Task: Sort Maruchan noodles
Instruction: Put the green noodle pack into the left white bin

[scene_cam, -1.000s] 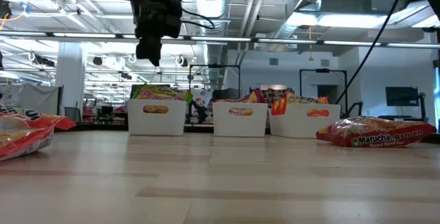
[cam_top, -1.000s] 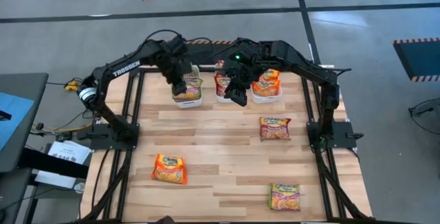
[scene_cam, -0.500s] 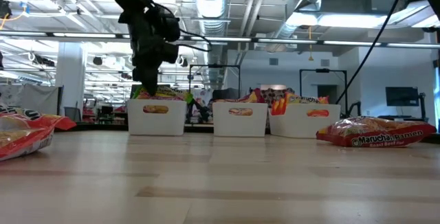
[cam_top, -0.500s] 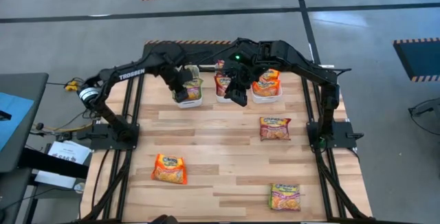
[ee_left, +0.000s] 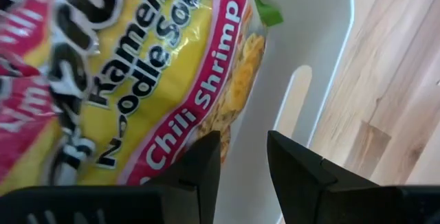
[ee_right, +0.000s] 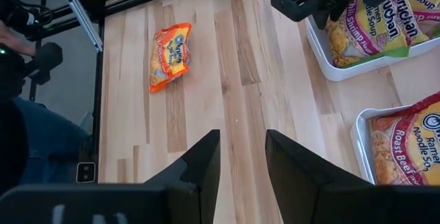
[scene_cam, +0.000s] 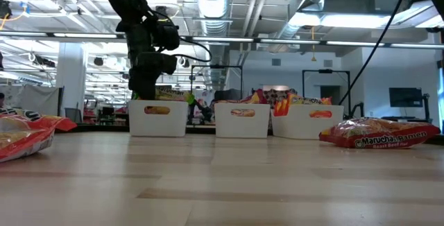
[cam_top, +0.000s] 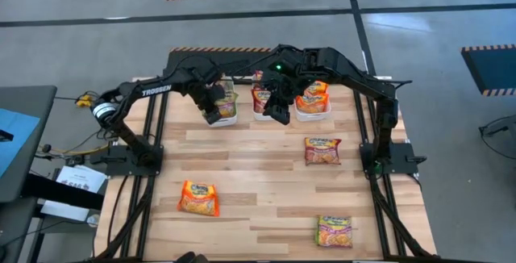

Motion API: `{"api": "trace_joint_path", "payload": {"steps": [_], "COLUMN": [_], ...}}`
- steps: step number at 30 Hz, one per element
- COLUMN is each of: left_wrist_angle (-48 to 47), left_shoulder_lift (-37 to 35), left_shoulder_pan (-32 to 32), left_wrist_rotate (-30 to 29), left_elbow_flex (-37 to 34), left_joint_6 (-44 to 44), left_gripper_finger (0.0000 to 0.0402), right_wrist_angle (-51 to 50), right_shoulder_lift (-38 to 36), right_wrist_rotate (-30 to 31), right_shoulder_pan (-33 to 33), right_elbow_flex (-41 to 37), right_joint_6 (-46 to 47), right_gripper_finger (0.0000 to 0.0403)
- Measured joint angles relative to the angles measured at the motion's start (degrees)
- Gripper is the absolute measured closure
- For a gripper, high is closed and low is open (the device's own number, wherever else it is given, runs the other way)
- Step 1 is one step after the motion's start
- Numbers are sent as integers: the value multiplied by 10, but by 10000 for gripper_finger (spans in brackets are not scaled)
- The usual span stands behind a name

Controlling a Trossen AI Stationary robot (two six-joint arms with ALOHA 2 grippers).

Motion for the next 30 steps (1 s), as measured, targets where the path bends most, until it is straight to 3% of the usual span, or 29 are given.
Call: {"api": "trace_joint_path", "payload": {"steps": [10, 19, 30], "left_wrist_angle": [62, 97, 110], "left_shoulder_lift": [0, 1, 81], "left_shoulder_pan": [4, 44, 59], "left_wrist_rotate": [0, -40, -35], "left_elbow_flex": [-41, -45, -41], "left_joint_6": [-14, -20, -25], "left_gripper_finger": [290, 290, 296], "right_wrist_angle": [7, 14, 15], "right_shoulder_lift": [0, 0, 0], "right_wrist_rotate": [0, 0, 0], "right_shoulder_pan": [0, 0, 0], "right_elbow_flex": [0, 0, 0], "right_joint_6": [2, 2, 2], "right_gripper_finger": [261, 261, 261]}}
